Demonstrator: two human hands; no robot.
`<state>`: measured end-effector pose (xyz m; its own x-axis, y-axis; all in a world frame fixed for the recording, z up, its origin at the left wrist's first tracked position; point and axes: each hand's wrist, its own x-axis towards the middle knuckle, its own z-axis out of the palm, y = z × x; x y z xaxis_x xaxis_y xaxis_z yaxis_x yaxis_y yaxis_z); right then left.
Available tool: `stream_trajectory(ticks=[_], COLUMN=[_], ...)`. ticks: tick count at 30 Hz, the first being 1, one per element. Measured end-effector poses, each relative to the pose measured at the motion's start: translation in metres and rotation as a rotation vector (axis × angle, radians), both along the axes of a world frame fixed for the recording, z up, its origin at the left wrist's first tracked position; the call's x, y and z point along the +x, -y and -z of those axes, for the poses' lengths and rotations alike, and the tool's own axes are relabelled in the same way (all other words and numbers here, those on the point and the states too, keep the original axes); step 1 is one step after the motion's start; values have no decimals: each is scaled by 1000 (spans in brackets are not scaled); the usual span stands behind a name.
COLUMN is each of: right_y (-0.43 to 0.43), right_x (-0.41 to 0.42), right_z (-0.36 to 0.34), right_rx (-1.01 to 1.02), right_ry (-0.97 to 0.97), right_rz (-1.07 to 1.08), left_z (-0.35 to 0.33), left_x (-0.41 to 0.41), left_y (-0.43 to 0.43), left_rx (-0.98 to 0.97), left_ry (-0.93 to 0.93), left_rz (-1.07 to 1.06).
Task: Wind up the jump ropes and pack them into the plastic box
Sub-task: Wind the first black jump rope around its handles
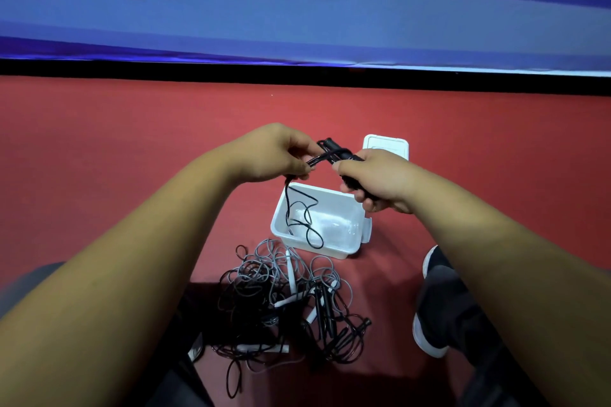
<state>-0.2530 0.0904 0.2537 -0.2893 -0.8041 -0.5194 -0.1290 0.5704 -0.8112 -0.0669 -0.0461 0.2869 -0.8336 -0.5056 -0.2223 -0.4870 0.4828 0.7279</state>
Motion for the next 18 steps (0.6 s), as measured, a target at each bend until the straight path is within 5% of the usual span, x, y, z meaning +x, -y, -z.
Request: stream_trajectory(ticks=[5, 11, 18], right_y=[2, 2, 3], right_x=[4, 5, 8], right_z=[1, -6, -10], right_rx=[-12, -30, -17], right_ry=[239, 309, 426], right_rz=[142, 232, 283], left_z=[10, 11, 12], left_x=[-3, 0, 1], left_y=[-2, -6, 0], left_rx=[-47, 474, 502], left_ry=[76, -47, -100], left_rz=[-107, -139, -140])
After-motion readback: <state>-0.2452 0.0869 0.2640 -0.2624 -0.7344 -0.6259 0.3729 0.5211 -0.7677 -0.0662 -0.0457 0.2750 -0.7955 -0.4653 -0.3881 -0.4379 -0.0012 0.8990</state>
